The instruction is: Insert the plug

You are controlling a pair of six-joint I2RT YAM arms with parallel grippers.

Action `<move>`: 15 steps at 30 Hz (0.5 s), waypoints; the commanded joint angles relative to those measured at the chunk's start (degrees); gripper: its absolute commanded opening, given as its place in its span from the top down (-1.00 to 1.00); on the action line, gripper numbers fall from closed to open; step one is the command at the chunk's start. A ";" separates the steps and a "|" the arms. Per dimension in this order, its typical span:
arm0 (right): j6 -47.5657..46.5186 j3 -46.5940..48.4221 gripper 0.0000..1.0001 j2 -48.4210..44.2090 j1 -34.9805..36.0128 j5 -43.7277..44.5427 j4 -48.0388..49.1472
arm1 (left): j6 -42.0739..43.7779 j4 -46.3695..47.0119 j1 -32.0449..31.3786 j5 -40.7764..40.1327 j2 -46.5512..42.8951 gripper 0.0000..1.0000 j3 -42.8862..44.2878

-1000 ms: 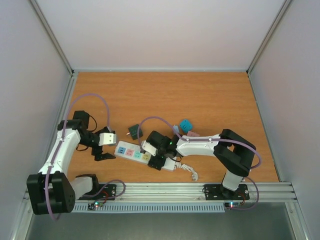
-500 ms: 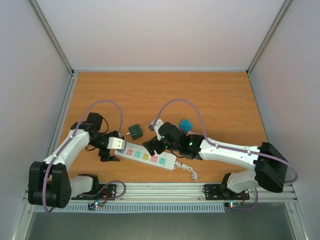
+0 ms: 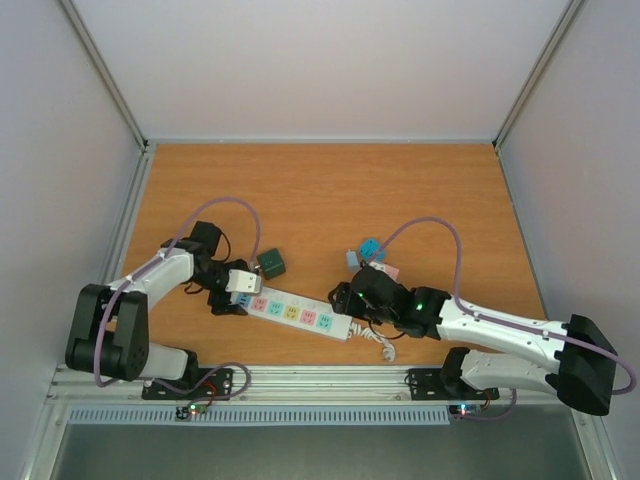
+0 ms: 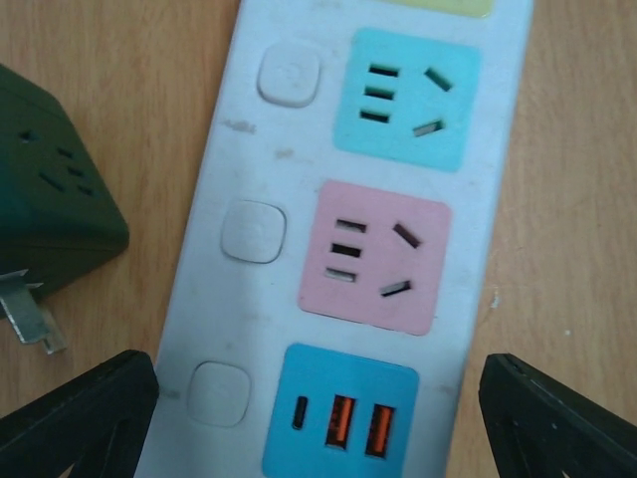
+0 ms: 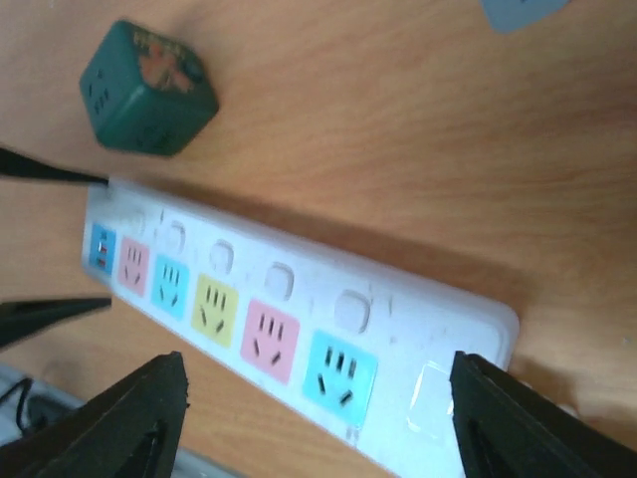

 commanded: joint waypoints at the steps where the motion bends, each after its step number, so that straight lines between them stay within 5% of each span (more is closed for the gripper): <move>1: 10.26 -0.90 -0.30 -2.36 1.18 -6.98 -5.65 | -1.36 1.92 -0.30 -2.20 2.25 -0.74 -0.13; 6: 14.01 -4.02 0.48 0.00 5.36 -10.04 -6.76 | -3.31 2.41 -0.30 -2.65 2.09 -0.53 -0.95; 15: 20.66 -8.48 0.56 5.65 6.24 -0.23 -10.50 | -6.46 1.77 -0.30 -4.82 -0.80 -0.37 -4.03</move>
